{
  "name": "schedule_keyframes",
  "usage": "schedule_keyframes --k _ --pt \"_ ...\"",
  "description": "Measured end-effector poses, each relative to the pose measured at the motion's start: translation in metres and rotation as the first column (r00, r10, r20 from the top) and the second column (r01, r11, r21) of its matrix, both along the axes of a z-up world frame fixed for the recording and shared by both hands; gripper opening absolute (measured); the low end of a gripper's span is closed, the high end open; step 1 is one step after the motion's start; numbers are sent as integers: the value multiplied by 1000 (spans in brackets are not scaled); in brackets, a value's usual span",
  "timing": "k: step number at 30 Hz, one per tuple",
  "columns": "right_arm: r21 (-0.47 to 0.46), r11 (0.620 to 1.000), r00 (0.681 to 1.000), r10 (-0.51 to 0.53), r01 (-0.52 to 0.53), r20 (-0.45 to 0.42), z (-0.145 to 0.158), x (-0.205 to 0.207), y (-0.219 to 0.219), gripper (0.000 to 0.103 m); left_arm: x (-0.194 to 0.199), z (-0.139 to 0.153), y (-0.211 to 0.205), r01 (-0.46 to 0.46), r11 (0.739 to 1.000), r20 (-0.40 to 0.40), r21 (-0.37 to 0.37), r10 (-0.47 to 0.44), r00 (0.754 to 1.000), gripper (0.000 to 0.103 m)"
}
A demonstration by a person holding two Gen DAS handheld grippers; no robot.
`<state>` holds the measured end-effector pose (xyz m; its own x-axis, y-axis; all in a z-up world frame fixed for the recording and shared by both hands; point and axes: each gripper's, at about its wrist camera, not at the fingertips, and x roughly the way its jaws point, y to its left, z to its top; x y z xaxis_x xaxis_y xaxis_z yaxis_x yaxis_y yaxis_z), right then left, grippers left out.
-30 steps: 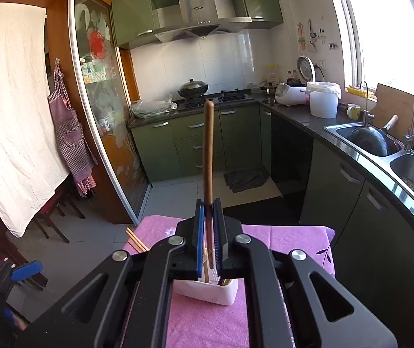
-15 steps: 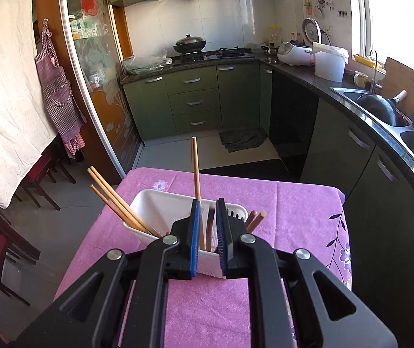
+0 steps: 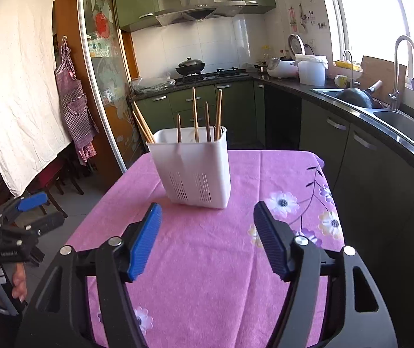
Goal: Organize utensils
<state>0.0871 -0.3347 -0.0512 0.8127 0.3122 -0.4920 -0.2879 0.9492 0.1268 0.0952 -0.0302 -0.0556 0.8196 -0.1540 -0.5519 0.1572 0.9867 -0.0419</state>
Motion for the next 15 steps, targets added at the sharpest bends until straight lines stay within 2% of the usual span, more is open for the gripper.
schedule_keyframes --k 1,3,6,10,15 --pt "-7 1000 1000 -1 1 18 -6 -12 -2 74 -5 -2 1 -5 1000 5 8 5 1000 96" --pt "-10 1000 998 6 -5 68 -14 -36 -5 87 -16 -4 2 -18 999 16 27 18 1000 96" --pt "20 1000 992 18 -21 123 -17 -68 -12 98 -33 -5 9 -35 999 20 25 34 999 96" --pt "42 999 987 4 -11 159 -8 -102 -18 98 -53 -2 20 -39 999 5 -7 39 999 96" --pt "37 999 972 -46 38 233 13 -142 -18 98 -84 10 29 -59 998 41 -21 60 997 96"
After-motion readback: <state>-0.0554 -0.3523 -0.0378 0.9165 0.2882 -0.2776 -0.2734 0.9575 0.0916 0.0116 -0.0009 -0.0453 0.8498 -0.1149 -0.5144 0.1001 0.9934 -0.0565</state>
